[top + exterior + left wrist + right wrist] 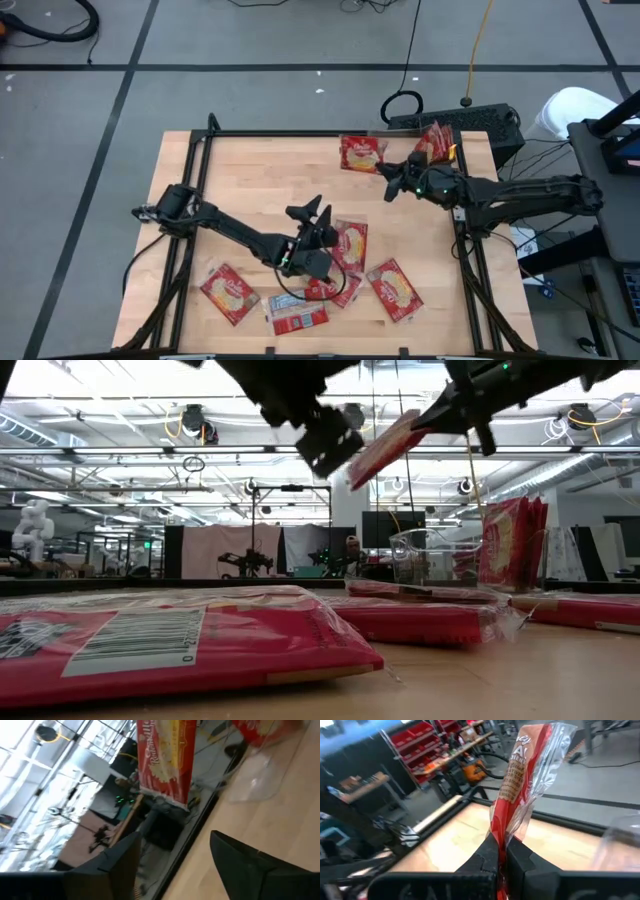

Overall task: Sort popcorn bags into baskets
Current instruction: Put the red popcorn bag into the transparent bin

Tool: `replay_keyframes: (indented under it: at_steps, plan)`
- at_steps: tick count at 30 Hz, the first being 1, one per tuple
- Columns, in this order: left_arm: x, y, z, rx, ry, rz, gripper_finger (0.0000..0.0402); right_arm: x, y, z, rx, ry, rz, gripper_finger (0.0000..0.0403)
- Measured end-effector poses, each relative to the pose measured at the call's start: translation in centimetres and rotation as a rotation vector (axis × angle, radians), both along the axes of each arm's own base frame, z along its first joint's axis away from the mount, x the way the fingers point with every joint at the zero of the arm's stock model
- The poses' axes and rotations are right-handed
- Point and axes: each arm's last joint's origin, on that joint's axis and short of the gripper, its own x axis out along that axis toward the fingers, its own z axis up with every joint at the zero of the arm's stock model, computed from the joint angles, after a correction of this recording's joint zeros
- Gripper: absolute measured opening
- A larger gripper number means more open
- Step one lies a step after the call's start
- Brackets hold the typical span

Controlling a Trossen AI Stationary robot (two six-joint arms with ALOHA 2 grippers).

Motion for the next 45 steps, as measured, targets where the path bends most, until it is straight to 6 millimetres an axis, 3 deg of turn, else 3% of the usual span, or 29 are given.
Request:
replay_keyframes:
  at_steps: [8, 14, 19, 28, 45]
  plan:
    - [-0.7, -0.9, 2.0, -0.143, -0.097, -0.163, 0.0178, -2.1, 0.3, 3.4, -0.035, 0.236, -0.076, 0.0000]
    - [-0.1, -0.6, 1.6, -0.334, -0.121, -0.348, 0.0145, -3.3, -0.1, 5.1, -0.055, 0.380, -0.148, 0.0000]
    - [0.3, 0.1, 1.3, -0.408, -0.124, -0.390, 0.0125, -4.5, -1.0, 5.9, -0.044, 0.466, -0.215, 0.0000]
    - [0.4, 0.1, 1.3, -0.460, -0.119, -0.442, 0.0111, -5.2, -3.0, 4.5, 0.015, 0.595, -0.316, 0.0000]
    - [0.5, 0.4, 1.2, -0.456, -0.098, -0.446, 0.0113, -4.5, -5.8, 1.4, 0.127, 0.730, -0.419, 0.0000]
